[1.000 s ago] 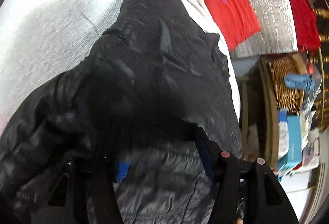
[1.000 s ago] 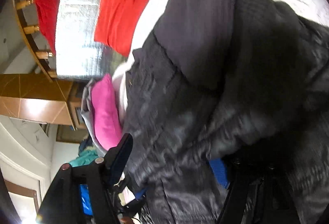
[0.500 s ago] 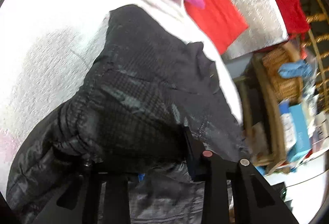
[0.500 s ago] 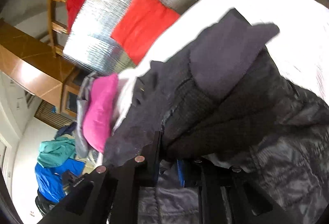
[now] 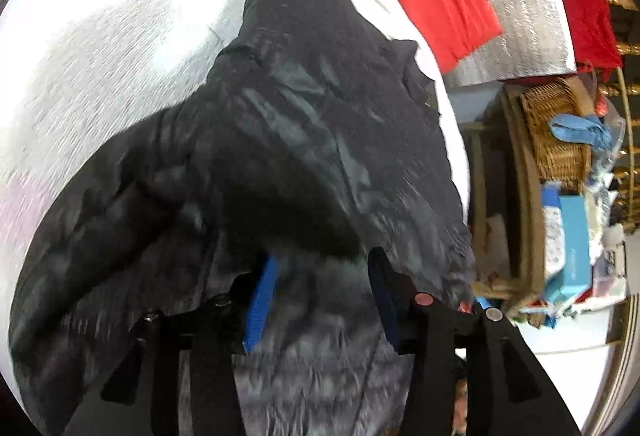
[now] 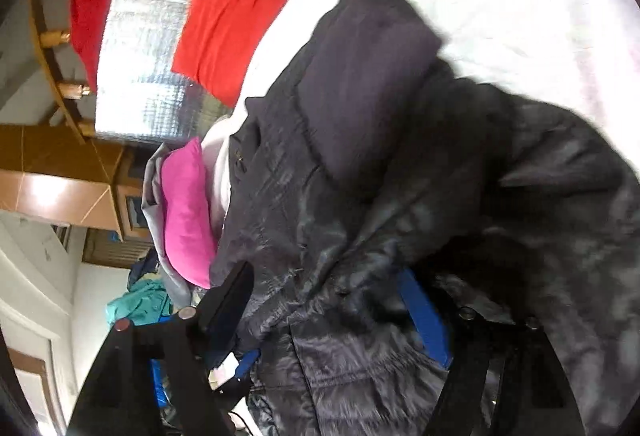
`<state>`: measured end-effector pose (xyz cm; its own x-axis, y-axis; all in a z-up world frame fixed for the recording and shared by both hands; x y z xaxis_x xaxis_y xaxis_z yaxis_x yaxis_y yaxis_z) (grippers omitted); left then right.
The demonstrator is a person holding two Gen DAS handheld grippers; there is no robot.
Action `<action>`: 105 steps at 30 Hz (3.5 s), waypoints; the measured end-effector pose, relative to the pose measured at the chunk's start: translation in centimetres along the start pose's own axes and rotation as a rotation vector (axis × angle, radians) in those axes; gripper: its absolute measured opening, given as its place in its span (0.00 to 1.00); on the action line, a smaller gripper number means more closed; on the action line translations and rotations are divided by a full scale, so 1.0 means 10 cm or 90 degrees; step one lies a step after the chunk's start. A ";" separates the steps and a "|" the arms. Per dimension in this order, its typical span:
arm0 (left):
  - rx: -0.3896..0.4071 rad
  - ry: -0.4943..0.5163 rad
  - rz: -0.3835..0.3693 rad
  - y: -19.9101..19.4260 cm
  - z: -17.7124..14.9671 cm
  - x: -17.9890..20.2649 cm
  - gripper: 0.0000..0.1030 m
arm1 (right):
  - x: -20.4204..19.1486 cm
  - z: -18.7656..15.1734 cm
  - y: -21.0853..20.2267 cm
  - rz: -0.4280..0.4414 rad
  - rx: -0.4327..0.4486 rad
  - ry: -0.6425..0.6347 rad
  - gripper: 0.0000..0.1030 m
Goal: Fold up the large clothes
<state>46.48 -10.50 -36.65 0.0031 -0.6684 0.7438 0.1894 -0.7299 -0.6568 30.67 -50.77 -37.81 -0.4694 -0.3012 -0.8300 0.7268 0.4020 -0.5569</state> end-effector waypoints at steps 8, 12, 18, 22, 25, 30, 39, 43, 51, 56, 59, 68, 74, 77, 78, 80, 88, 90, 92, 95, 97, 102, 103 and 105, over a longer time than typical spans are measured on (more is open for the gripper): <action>0.116 -0.069 0.020 -0.45 0.24 -0.36 0.56 | 0.38 0.28 -0.12 0.061 0.088 0.146 0.76; 0.130 -0.053 0.062 -0.35 0.39 -0.42 0.56 | 0.36 0.31 -0.04 0.009 0.105 0.105 0.41; 0.151 -0.042 0.071 -0.31 0.41 -0.36 0.48 | 0.12 0.26 -0.20 -0.030 0.151 0.021 0.22; 0.127 0.003 0.111 -0.21 0.41 -0.32 0.48 | 0.02 0.20 -0.18 -0.076 0.156 -0.026 0.22; 0.114 0.020 0.132 -0.17 0.40 -0.32 0.48 | 0.20 0.22 0.02 -0.100 0.096 0.010 0.22; 0.096 0.035 0.144 -0.31 0.25 -0.23 0.48 | 0.16 0.16 -0.09 -0.080 0.045 0.030 0.54; 0.178 0.217 0.270 -0.71 0.09 0.25 0.64 | -0.33 0.05 -0.53 -0.043 -0.008 -0.130 0.80; 0.207 0.185 0.316 -0.66 0.33 0.07 0.70 | -0.24 0.35 -0.69 -0.101 0.130 -0.127 0.80; 0.154 0.139 0.289 -0.23 0.63 -0.24 0.70 | 0.09 0.81 -0.09 -0.132 0.129 -0.126 0.48; 0.127 0.168 0.243 0.00 0.61 -0.12 0.50 | -0.07 0.74 -0.10 -0.156 0.148 -0.181 0.27; 0.150 0.220 0.277 -0.03 0.55 0.06 0.49 | -0.29 0.66 -0.30 -0.125 0.185 -0.216 0.27; 0.127 0.223 0.344 0.08 0.51 0.03 0.54 | 0.03 0.68 -0.20 -0.172 0.132 -0.147 0.53; 0.210 0.300 0.378 -0.26 0.24 0.36 0.54 | -0.20 0.50 -0.67 -0.151 0.205 -0.168 0.79; 0.253 0.343 0.403 -0.42 0.04 0.51 0.57 | -0.26 0.35 -0.84 -0.116 0.214 -0.178 0.79; 0.266 0.359 0.409 -0.49 -0.04 0.57 0.58 | -0.27 0.30 -0.88 -0.108 0.211 -0.182 0.79; 0.287 0.384 0.416 -0.59 -0.16 0.67 0.58 | -0.31 0.21 -0.92 -0.094 0.210 -0.196 0.79; 0.352 0.482 0.457 -0.92 -0.63 0.92 0.59 | -0.42 -0.26 -1.33 -0.040 0.252 -0.254 0.79; 0.363 0.493 0.457 -1.02 -0.77 0.95 0.59 | -0.43 -0.37 -1.46 -0.030 0.264 -0.264 0.79; 0.372 0.504 0.460 -1.11 -0.89 0.97 0.59 | -0.42 -0.49 -1.59 -0.017 0.275 -0.275 0.79; 0.387 0.513 0.462 -1.21 -1.07 0.99 0.59 | -0.36 -0.64 -1.72 -0.010 0.281 -0.286 0.79; 0.393 0.517 0.459 -1.27 -1.17 0.99 0.59 | -0.31 -0.71 -1.77 -0.014 0.274 -0.288 0.79; 0.391 0.519 0.458 -1.33 -1.37 0.94 0.60 | -0.17 -0.94 -1.82 -0.037 0.256 -0.313 0.79; 0.390 0.518 0.459 -1.33 -1.40 0.93 0.60 | -0.14 -0.98 -1.83 -0.040 0.254 -0.316 0.79; 0.388 0.516 0.459 -1.34 -1.45 0.89 0.60 | -0.09 -1.04 -1.84 -0.043 0.247 -0.320 0.79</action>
<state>29.72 -8.77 -22.99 -0.2702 -0.9425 -0.1966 0.8217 -0.1193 -0.5573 12.48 -48.94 -27.14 -0.2967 -0.7213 -0.6259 0.8768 0.0540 -0.4778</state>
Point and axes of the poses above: each gripper's, at about its wrist camera, not at the fingertips, and y roughly the way its jaws point, x to its right, z to its top, the point moved 4 cm from there along y, roughly the way its jaws point, and after that the axes turned 3 degrees about y, right-handed, at the moved point
